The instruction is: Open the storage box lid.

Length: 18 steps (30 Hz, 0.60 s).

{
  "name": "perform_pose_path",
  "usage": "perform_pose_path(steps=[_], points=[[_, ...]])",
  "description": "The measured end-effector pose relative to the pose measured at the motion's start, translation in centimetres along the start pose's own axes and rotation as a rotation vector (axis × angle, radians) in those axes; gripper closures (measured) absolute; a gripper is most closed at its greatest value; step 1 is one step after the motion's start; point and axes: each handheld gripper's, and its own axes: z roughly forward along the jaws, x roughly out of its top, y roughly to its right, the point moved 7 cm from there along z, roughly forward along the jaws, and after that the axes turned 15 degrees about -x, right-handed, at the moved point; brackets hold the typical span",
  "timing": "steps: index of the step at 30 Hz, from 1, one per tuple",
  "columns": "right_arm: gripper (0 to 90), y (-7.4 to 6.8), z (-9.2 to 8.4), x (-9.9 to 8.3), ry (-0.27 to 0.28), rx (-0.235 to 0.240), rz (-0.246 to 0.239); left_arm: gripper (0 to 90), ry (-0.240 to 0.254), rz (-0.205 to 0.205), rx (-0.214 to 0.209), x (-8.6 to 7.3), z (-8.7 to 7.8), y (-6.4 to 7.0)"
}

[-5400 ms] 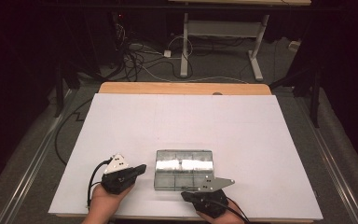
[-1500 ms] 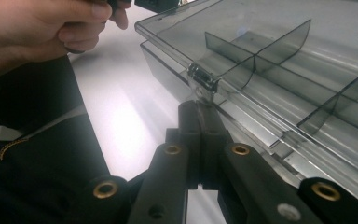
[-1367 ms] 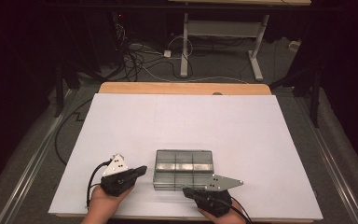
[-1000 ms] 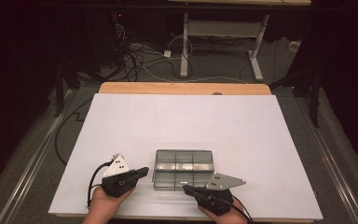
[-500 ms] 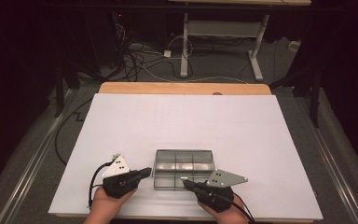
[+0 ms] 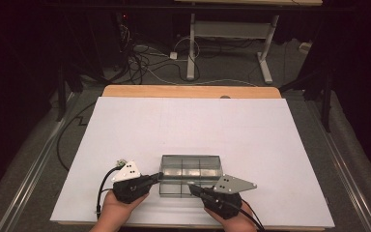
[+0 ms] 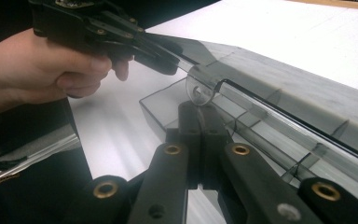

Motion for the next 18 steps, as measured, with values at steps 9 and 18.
perform_pose_path(steps=[9,18], points=[[90.0,0.2,-0.6,-0.5,-0.003,-0.017,-0.006,87.7,-0.003,-0.001,-0.010,0.2,0.3,-0.2],[90.0,0.9,-1.2,-1.3,-0.018,-0.038,-0.002,87.7,0.007,0.001,-0.010,0.4,0.3,-0.5]])
